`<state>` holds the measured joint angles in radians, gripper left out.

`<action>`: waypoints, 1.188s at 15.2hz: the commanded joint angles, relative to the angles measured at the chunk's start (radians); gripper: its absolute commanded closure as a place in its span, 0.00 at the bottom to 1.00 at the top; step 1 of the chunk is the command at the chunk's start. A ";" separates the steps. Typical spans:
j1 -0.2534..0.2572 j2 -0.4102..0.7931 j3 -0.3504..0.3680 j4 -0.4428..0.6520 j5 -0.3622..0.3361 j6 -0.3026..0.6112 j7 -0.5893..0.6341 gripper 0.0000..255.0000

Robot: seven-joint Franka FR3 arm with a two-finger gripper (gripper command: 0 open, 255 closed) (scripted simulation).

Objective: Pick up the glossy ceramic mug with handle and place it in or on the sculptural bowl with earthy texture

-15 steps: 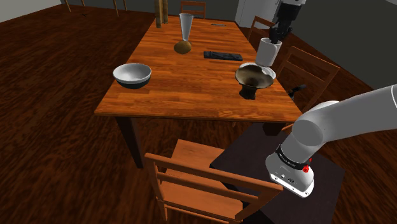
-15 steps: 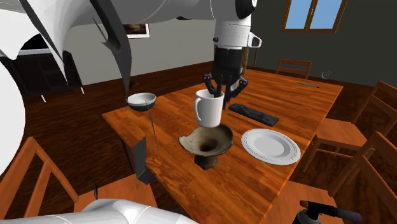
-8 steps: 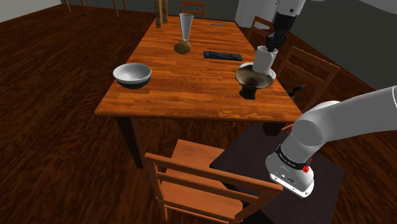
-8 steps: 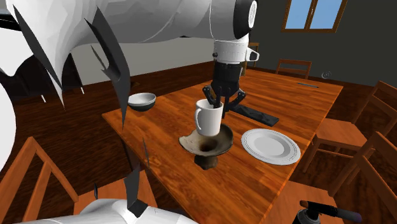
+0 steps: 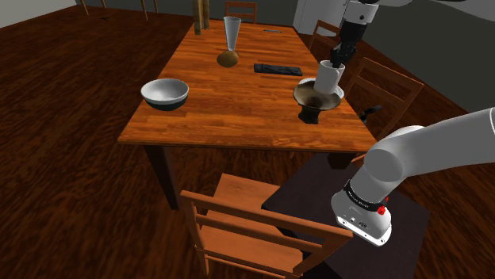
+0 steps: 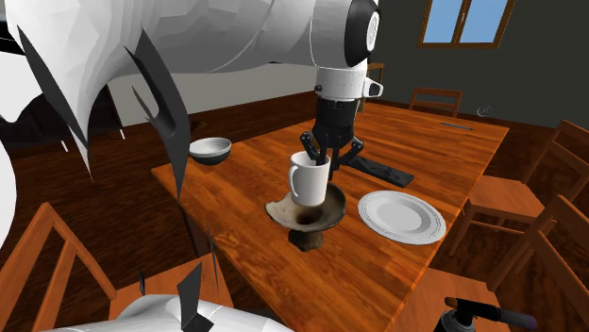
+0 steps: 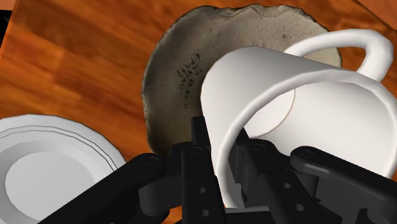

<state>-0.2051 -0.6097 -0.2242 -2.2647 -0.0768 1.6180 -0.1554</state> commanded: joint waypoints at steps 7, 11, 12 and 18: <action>0.000 0.000 0.000 0.000 0.000 0.000 0.000 0.00; 0.006 0.034 0.003 0.154 0.008 -0.119 -0.005 0.00; 0.006 0.034 0.003 0.154 0.008 -0.119 -0.005 0.00; 0.006 0.034 0.003 0.154 0.008 -0.119 -0.005 0.00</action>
<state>-0.1994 -0.5755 -0.2214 -2.1112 -0.0688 1.4990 -0.1605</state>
